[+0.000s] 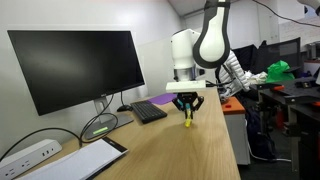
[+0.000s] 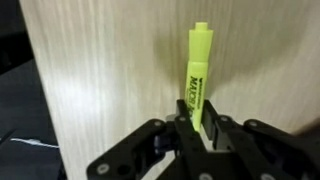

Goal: Pick the marker and put it in the cup

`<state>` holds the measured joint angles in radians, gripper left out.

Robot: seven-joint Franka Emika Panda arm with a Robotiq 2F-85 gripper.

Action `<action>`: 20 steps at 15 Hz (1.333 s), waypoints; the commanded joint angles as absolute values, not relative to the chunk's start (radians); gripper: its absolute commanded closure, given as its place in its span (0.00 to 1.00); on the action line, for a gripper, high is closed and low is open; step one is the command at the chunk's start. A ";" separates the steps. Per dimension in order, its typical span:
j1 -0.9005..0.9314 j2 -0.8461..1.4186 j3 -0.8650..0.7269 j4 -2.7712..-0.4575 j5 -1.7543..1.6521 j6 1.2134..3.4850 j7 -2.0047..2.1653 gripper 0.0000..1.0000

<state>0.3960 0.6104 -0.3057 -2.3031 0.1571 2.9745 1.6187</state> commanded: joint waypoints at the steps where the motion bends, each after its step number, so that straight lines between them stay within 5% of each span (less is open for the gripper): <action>1: 0.588 0.586 -0.525 -2.347 0.122 3.078 1.681 0.95; 9: 1.194 0.840 -1.119 -2.319 0.052 2.961 1.814 0.95; 20: 1.455 1.265 -1.277 -2.228 0.107 2.576 2.030 0.95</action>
